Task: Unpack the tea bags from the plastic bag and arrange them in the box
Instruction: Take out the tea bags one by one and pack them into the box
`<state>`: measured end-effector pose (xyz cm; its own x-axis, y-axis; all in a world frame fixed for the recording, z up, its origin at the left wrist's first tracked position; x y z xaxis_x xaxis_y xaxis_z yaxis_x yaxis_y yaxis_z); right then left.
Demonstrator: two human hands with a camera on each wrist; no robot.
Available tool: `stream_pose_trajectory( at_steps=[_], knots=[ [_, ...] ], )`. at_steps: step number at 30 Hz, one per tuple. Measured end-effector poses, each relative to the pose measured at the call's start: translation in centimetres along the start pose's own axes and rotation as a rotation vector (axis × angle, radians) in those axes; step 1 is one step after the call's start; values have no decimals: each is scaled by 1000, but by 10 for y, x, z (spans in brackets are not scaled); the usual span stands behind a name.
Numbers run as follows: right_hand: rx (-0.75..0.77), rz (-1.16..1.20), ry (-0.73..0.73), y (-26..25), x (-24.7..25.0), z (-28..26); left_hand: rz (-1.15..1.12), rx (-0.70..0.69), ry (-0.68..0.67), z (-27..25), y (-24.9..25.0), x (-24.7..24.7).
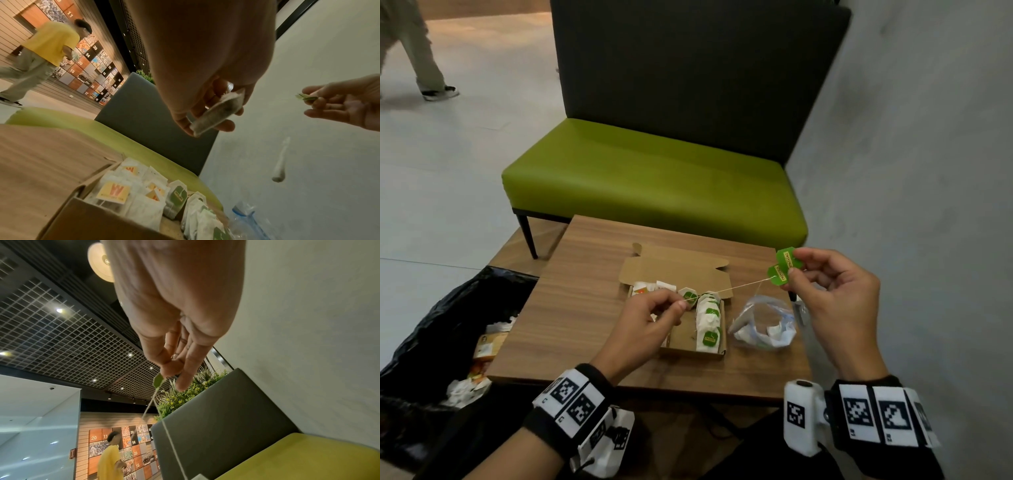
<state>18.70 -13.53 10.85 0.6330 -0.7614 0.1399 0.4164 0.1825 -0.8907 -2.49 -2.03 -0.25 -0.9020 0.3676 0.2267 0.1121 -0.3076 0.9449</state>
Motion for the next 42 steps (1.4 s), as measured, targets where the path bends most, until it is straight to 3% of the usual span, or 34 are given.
stream_pose_trajectory(
  at_steps=[11,16,31,42],
  knots=[
    [-10,42,-23,-10,0,-4,33,-43,38,-15,4,7],
    [-9,38,-38,-13,6,-4,-102,16,96,-16,17,13],
    [-10,46,13,-2,13,-4,-197,-28,102,5,55,27],
    [-1,44,42,-1,3,-1,-121,75,73,-1,42,14]
  ],
)
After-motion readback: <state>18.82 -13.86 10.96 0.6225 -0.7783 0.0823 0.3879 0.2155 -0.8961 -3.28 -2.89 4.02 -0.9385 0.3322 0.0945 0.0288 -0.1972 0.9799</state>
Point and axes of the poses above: each hand's wrist, its own z-axis towards the middle knuckle, its own x-axis out of the back of the hand, y = z × x, the point moved 3 cm from there along z, towards the middle knuckle, and after that the axes turned 7 degrees about y, right-handed, at the moved point
